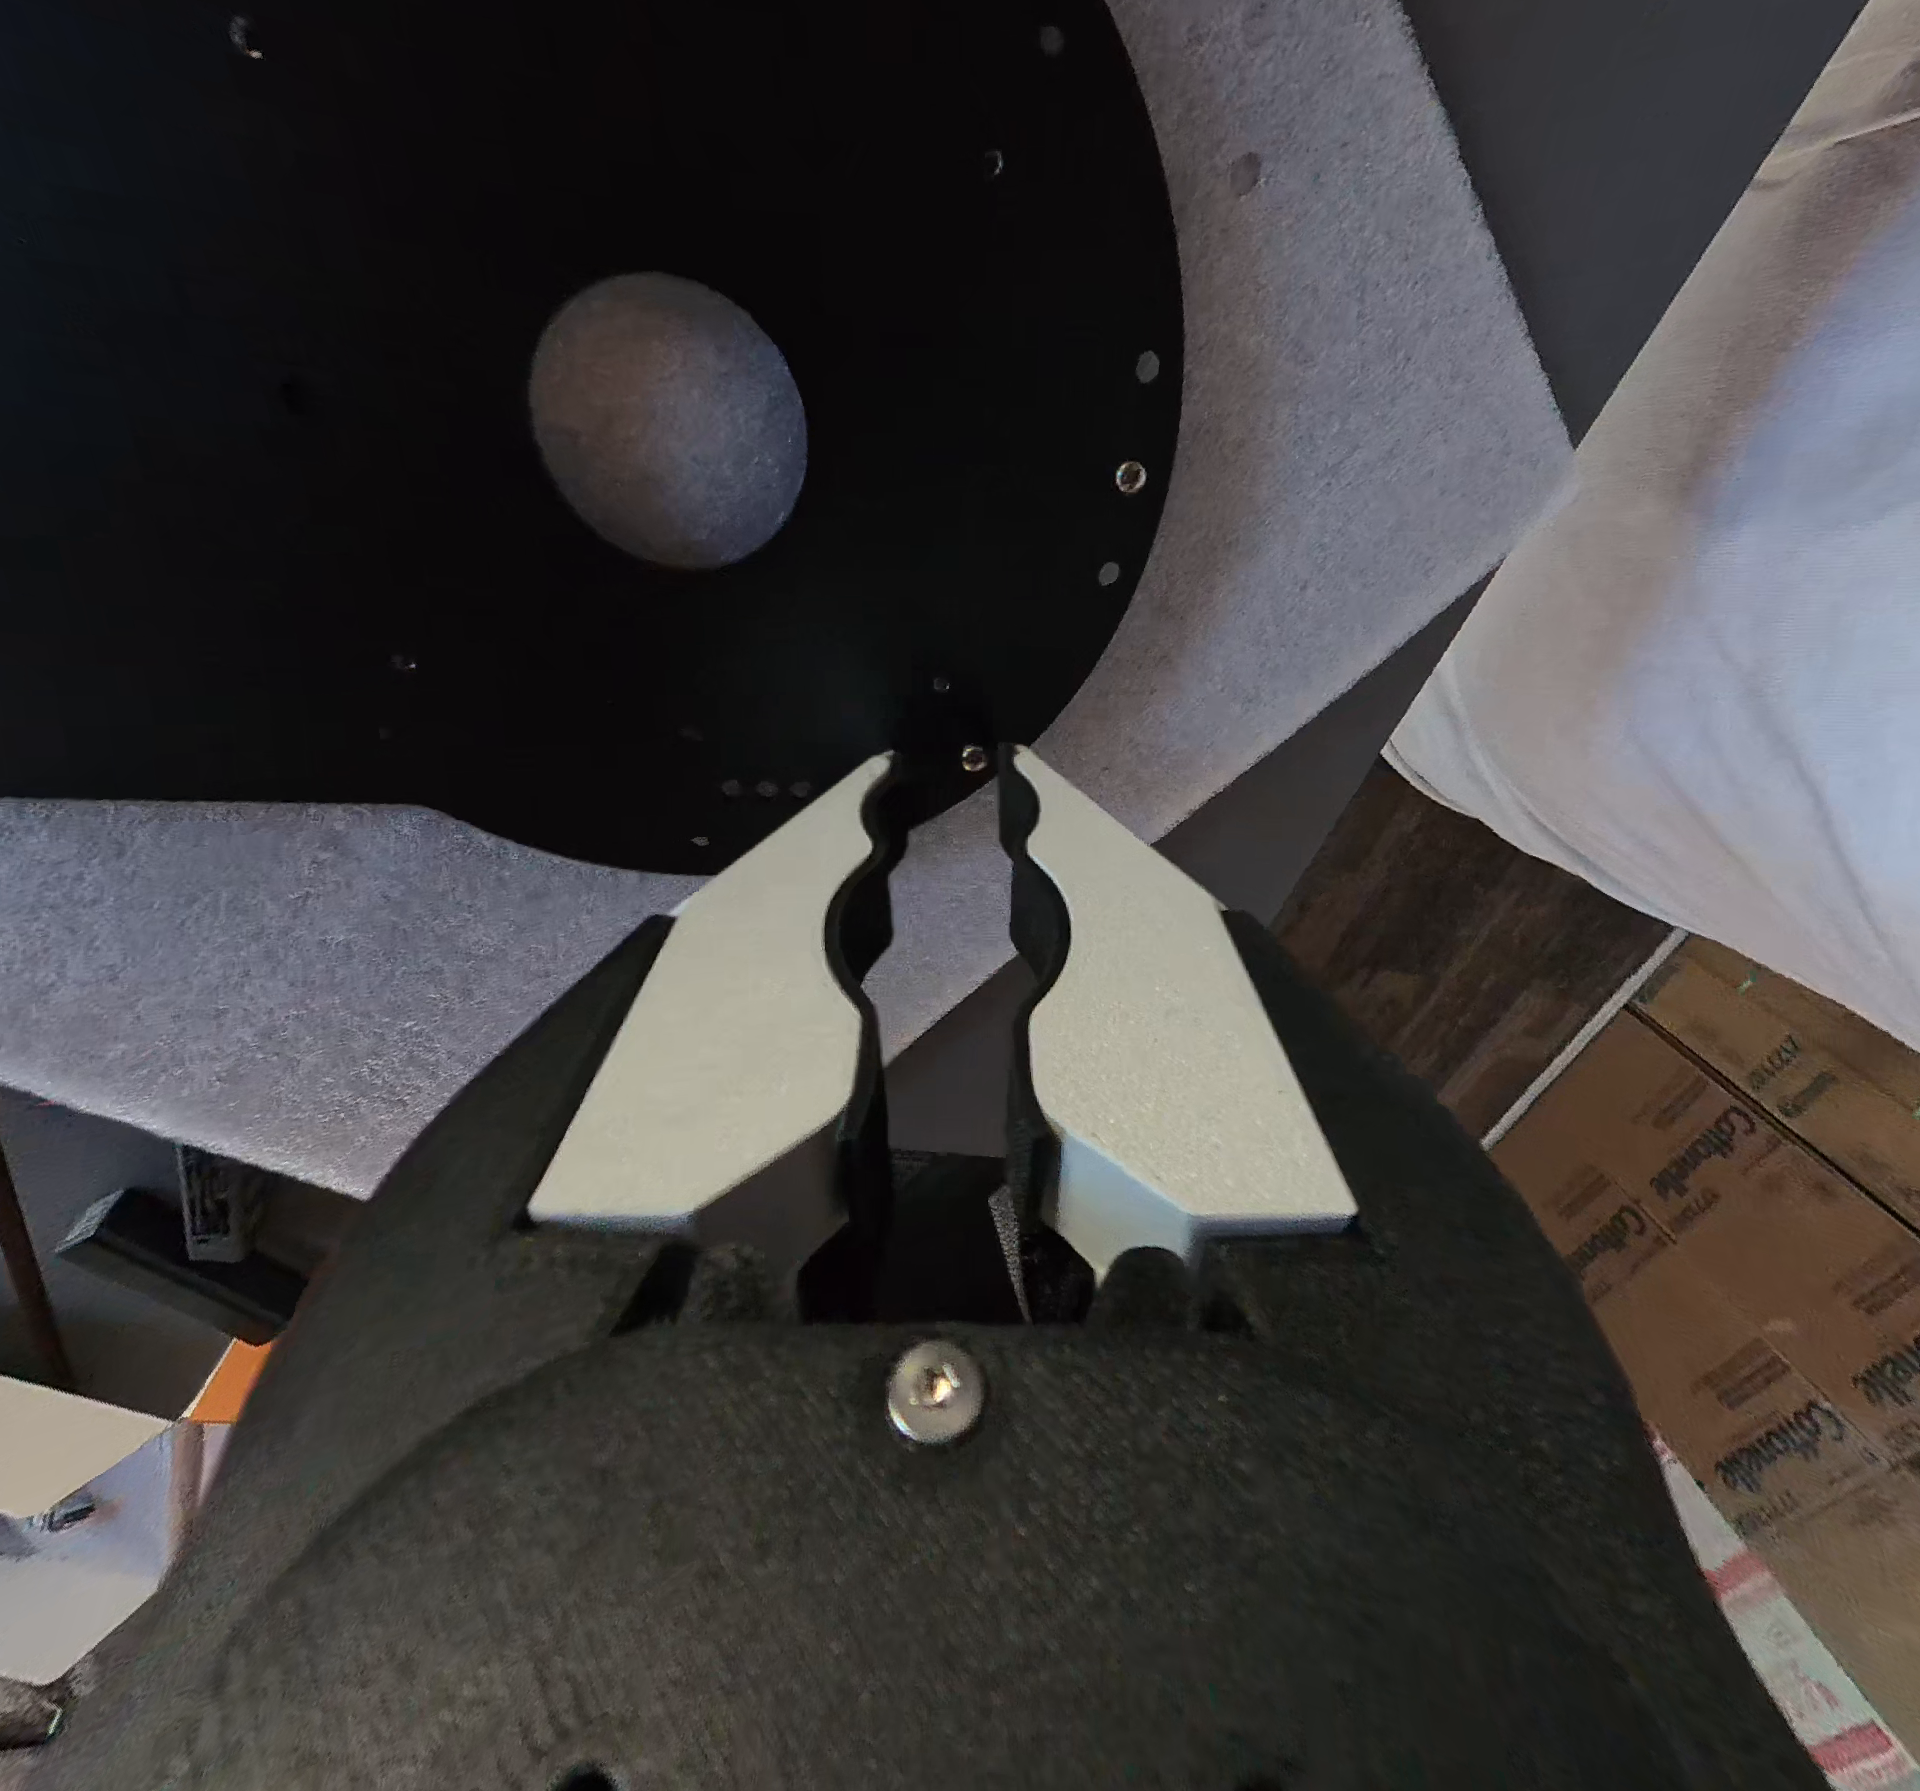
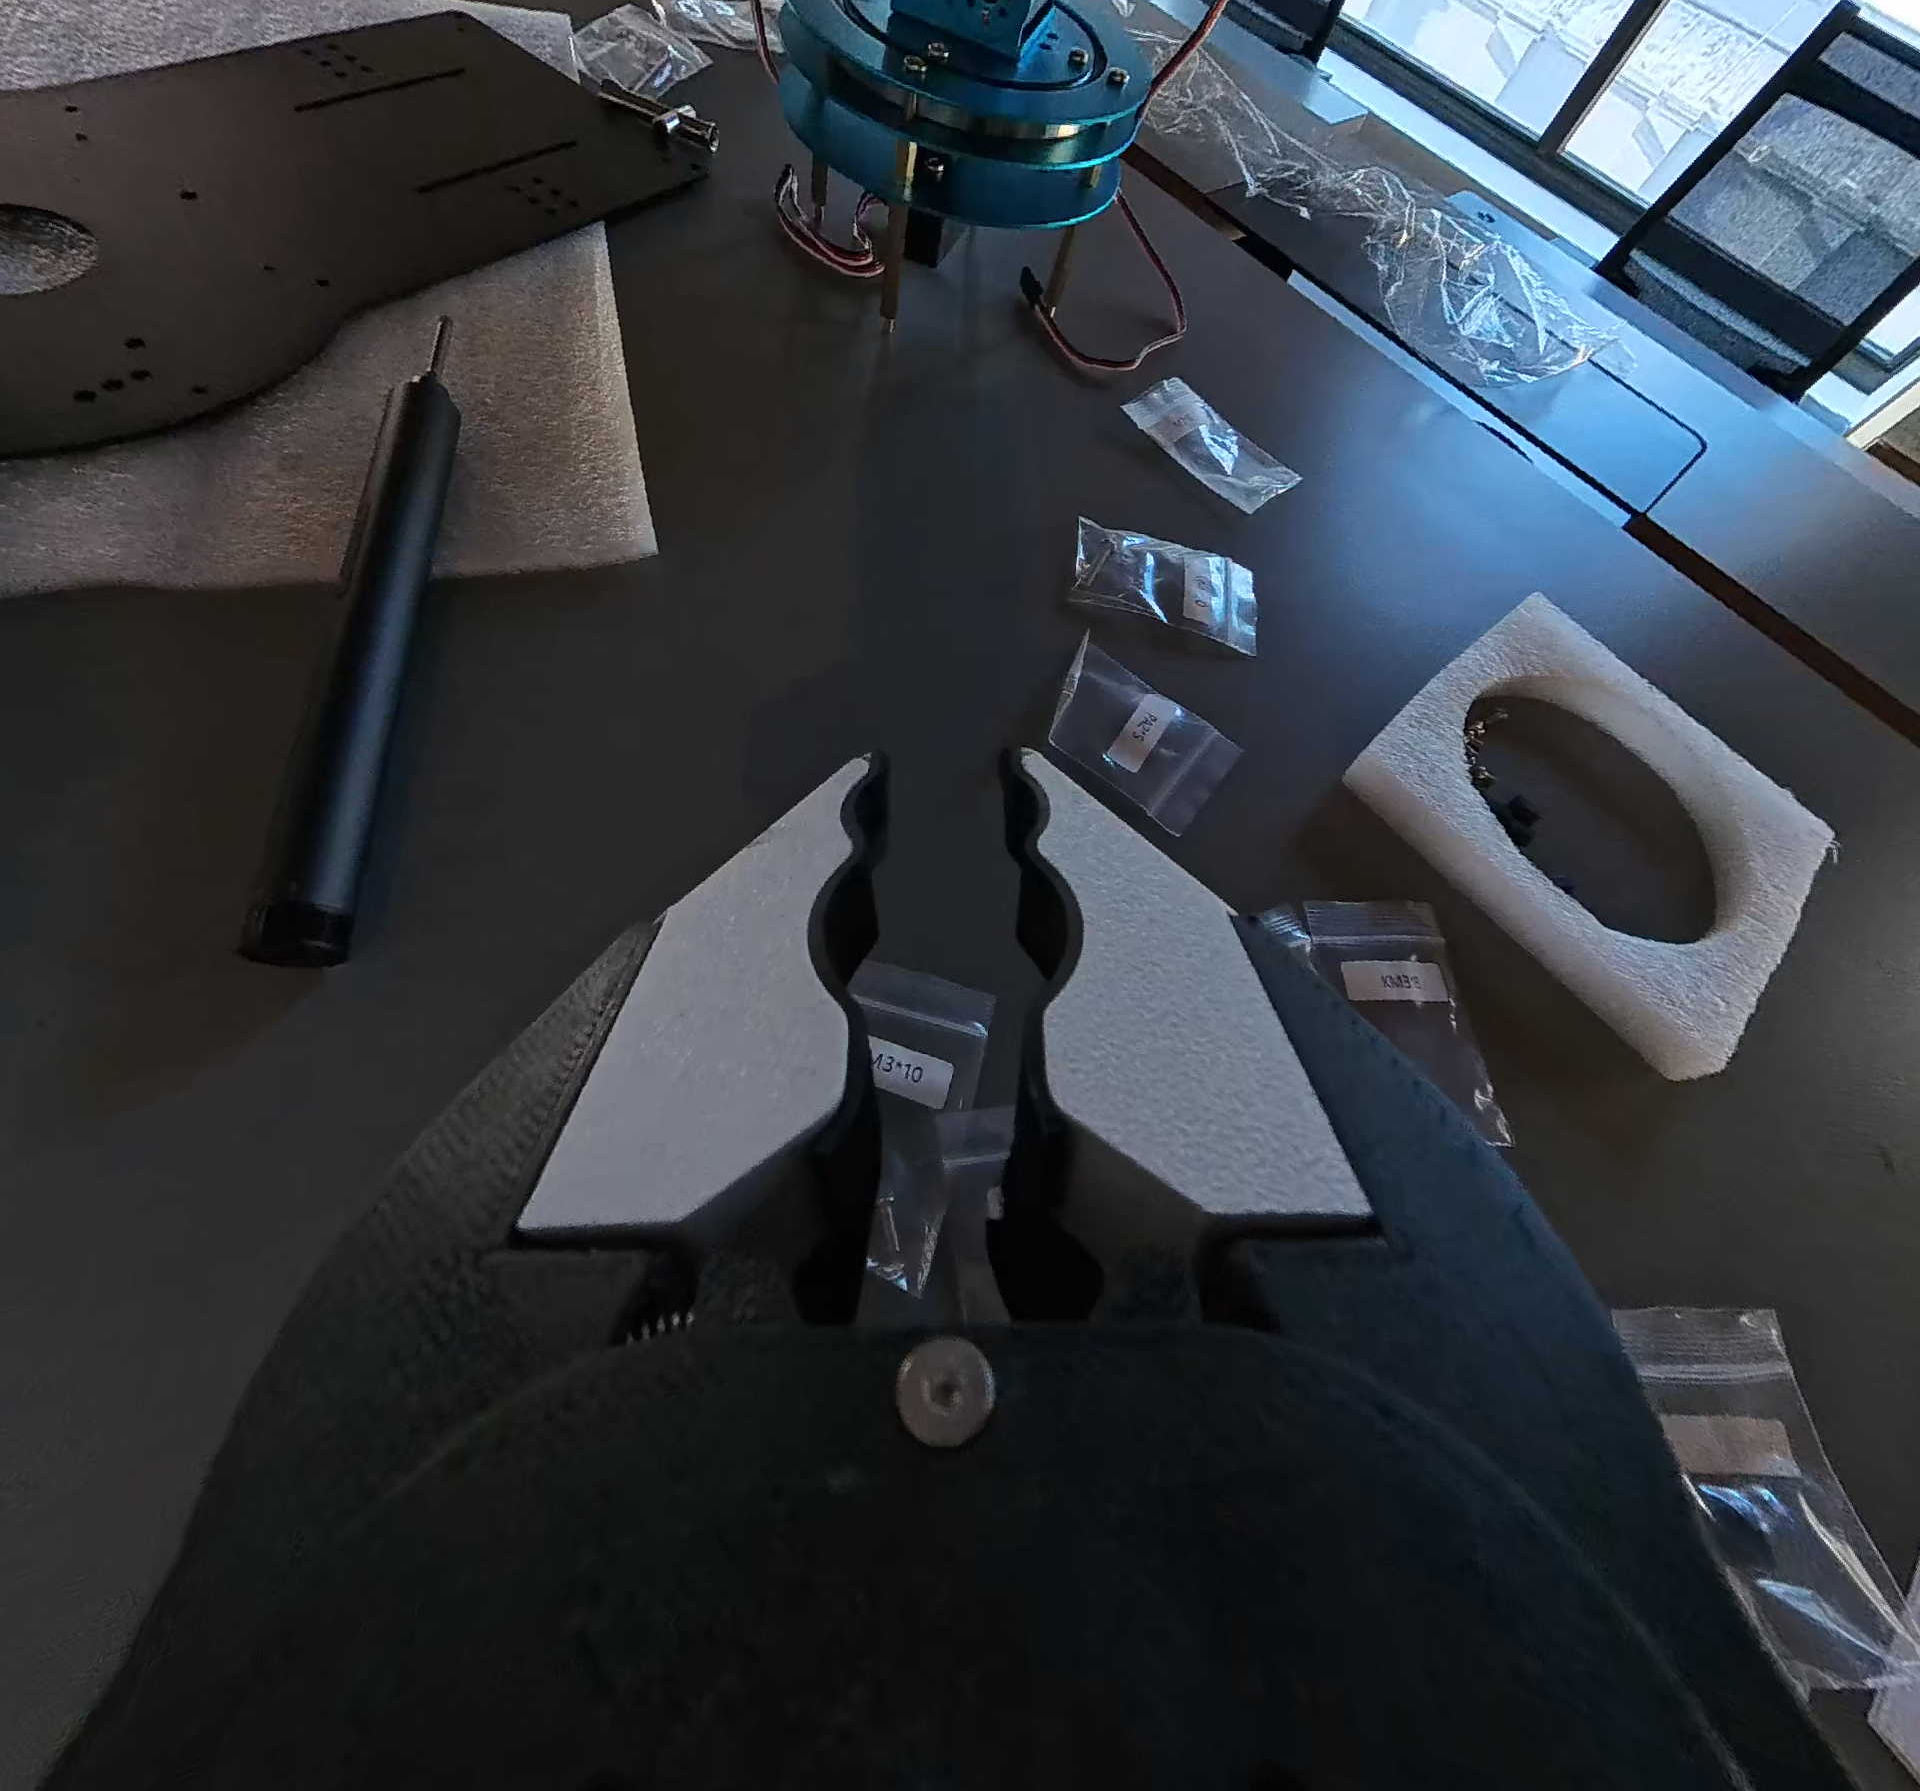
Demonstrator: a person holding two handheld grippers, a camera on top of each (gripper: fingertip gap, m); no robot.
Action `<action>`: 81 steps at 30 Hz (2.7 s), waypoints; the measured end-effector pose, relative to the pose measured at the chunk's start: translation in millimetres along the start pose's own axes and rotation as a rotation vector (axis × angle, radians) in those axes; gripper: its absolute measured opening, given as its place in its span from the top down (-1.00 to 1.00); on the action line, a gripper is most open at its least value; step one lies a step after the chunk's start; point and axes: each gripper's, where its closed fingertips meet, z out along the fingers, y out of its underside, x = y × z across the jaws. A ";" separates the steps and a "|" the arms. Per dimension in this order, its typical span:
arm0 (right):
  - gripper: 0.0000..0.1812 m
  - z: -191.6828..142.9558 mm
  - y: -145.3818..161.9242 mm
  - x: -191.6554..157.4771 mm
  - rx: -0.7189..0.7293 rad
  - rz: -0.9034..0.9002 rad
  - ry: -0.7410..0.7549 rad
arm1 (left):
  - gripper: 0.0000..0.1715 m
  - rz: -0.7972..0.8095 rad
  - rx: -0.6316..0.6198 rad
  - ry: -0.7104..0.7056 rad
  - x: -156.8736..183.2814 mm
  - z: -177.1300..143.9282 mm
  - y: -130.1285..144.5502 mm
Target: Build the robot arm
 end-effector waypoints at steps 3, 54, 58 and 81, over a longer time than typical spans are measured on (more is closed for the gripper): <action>0.78 -0.1 0.3 0.5 0.000 0.002 0.000 | 0.79 -0.006 0.016 -0.006 0.2 -2.9 -0.2; 0.83 -55.5 -111.3 -128.4 -0.425 -1.084 0.033 | 0.39 0.580 0.975 0.081 19.4 -109.9 -152.5; 0.83 -64.4 -127.4 -132.1 -0.435 -1.130 -0.059 | 0.40 0.717 0.902 0.007 31.6 -110.5 -193.9; 0.38 -89.0 -280.0 -117.5 0.570 0.226 -0.523 | 0.82 0.035 1.516 0.197 50.3 -190.6 -149.2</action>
